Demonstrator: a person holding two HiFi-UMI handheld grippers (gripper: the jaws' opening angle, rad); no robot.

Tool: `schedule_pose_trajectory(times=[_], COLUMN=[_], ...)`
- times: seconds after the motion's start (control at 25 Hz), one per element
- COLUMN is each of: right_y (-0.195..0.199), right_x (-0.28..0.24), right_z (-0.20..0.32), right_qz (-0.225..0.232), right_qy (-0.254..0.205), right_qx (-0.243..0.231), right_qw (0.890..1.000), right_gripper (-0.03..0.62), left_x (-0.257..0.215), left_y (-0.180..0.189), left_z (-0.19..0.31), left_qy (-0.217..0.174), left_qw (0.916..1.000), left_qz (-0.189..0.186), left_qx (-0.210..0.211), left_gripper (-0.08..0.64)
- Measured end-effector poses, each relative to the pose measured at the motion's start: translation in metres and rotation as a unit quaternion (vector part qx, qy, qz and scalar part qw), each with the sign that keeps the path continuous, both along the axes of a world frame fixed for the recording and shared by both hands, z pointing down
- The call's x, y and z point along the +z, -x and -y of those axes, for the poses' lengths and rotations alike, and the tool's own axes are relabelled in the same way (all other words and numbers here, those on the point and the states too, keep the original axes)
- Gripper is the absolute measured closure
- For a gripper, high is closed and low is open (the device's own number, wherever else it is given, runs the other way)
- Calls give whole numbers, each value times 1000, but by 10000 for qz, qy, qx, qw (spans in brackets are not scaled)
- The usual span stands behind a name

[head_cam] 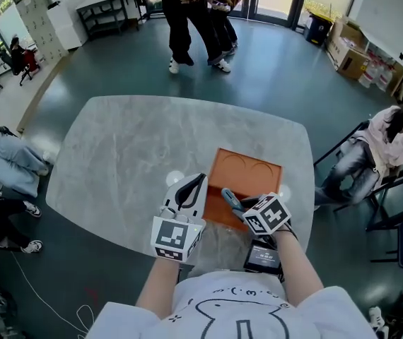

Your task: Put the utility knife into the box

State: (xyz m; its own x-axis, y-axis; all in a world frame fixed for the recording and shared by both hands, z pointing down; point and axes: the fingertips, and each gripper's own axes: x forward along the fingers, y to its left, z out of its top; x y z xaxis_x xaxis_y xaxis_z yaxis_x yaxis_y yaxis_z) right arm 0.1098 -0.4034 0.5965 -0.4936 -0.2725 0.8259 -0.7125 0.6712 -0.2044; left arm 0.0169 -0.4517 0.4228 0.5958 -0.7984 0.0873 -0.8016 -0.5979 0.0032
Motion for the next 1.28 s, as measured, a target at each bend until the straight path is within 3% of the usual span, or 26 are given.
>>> schedule_pose_trajectory(times=[0.64,1.08,1.28], right_y=[7,18,17], right_x=[65,79,75], right_z=[0,-1,-3], right_qz=[-558,-873,-790], right_qy=[701,730,669], right_qx=[-413,-418,-291], right_qw=[9951,9926,9942], right_gripper=[457,457,445], left_x=[12,16,14], left_y=[16,42,42], left_z=[-3,-5,-8], left_qy=[145,212,214], left_qw=[9992,9983,9988], left_qz=[86,76,71], left_qx=[-367,-544,-437], left_gripper=[545,545,545])
